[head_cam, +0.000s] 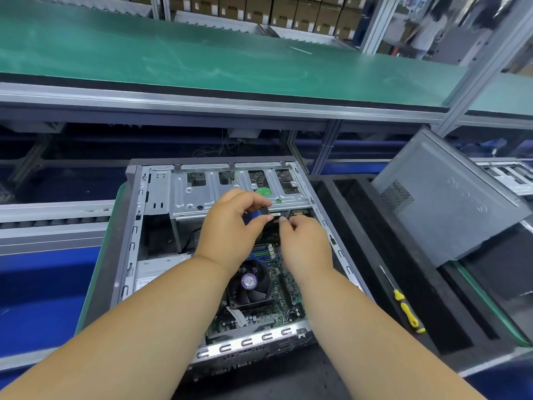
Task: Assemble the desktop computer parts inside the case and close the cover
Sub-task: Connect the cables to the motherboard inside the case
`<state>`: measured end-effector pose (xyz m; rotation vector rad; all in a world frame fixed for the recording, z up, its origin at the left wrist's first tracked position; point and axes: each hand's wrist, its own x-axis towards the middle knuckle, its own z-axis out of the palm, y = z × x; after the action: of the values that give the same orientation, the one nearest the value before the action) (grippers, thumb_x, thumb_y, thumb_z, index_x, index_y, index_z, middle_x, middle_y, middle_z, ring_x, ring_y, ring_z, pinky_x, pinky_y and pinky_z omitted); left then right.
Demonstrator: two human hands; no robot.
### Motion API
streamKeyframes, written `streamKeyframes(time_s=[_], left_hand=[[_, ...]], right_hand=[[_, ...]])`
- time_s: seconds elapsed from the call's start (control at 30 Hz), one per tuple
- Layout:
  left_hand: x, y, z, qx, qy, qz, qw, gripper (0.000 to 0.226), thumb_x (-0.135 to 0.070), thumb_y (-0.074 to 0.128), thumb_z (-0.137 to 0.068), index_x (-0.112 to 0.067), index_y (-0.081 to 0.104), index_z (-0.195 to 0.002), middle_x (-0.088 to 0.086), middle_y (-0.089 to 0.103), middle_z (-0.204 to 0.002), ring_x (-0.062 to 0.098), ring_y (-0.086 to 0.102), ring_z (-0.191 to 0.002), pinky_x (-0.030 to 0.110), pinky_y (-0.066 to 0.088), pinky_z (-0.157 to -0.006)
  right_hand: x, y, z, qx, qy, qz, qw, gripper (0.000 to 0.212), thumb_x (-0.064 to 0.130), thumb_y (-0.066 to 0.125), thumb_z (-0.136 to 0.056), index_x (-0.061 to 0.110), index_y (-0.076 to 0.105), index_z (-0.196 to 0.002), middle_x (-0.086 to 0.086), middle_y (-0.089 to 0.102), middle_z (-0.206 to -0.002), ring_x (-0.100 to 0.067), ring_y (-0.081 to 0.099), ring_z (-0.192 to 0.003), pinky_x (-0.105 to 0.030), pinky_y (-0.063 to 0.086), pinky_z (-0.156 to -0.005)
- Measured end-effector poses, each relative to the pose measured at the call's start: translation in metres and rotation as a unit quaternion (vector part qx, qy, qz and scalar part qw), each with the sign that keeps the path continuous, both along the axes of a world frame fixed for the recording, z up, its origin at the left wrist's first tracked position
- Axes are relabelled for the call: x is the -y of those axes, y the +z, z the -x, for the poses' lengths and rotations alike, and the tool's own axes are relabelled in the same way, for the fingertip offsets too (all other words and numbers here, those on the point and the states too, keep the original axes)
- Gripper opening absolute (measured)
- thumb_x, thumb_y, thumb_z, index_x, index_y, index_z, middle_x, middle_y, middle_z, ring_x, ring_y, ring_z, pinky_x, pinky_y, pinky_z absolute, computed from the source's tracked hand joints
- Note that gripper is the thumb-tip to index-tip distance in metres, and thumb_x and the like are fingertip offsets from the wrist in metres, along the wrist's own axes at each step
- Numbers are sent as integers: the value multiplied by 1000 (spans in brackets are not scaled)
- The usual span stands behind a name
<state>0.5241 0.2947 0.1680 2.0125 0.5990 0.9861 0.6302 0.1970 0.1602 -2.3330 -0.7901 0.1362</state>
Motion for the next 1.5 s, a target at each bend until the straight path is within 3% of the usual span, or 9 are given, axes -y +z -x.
streamKeyframes(time_s=[0.17,0.3,0.43,0.67,0.8,0.93,1.13,1.37,1.5], left_hand=[[-2,-7,-2,-60,-12,23,998,23,-19,78,-80,-32,72,-98,-13,63,-93,-3,57,-88,5,41,-77],[-3,-14,-6,-109,-32,135,984,25,-22,79,-80,-35,64,-96,-9,65,-87,1,60,-76,13,46,-71],[-5,-17,-8,-76,-24,270,960,17,-17,79,-80,-22,64,-87,-10,65,-70,-2,58,-61,9,45,-60],[-3,-14,-10,-9,-74,495,866,4,-2,66,-89,-3,64,-85,9,69,-71,10,66,-56,18,52,-53],[-1,-17,-13,-25,-64,528,847,10,-2,62,-91,-6,64,-82,4,72,-65,9,68,-55,19,53,-49],[0,-22,-16,-71,-57,502,860,11,-11,66,-91,-6,62,-82,8,71,-74,15,66,-65,21,55,-55],[2,-25,-14,-189,-108,369,903,4,-7,72,-85,-11,72,-85,11,74,-101,24,68,-92,41,53,-94],[4,-25,-14,-259,-105,273,921,6,-24,77,-80,-26,71,-81,-1,71,-85,15,63,-78,30,51,-68],[5,-24,-14,-278,-129,254,917,6,-24,76,-80,-26,71,-78,-4,70,-79,13,59,-71,29,49,-68]], right_hand=[[-3,0,-3,9,19,104,994,46,37,55,-96,18,40,-57,1,44,-58,-26,46,-62,-28,21,-46],[-5,-5,-1,-72,17,33,997,22,29,64,-88,22,53,-70,6,55,-69,-13,50,-63,-27,31,-51],[-5,1,2,-427,41,-208,879,20,5,56,-95,19,70,-97,0,68,-88,-13,57,-74,-23,47,-68],[-2,0,3,-583,4,-227,780,24,14,56,-100,4,66,-119,-3,65,-84,-12,56,-74,-23,50,-72],[-2,-1,4,-590,-18,-203,781,18,24,57,-100,11,66,-91,-3,63,-80,-12,56,-71,-22,50,-73],[-3,-5,3,-545,-48,-176,818,17,28,60,-99,17,69,-91,2,67,-82,-7,54,-66,-20,47,-67],[-4,-6,1,-472,-97,-190,855,13,19,48,-105,12,58,-101,-2,68,-81,-12,63,-65,-23,53,-61],[-8,-10,-11,-381,-136,-192,894,16,16,41,-106,14,56,-104,0,51,-74,-13,44,-66,-26,38,-62],[-13,-12,-14,-418,-144,-210,872,18,13,41,-106,13,59,-106,0,55,-75,-12,47,-71,-36,38,-82]])
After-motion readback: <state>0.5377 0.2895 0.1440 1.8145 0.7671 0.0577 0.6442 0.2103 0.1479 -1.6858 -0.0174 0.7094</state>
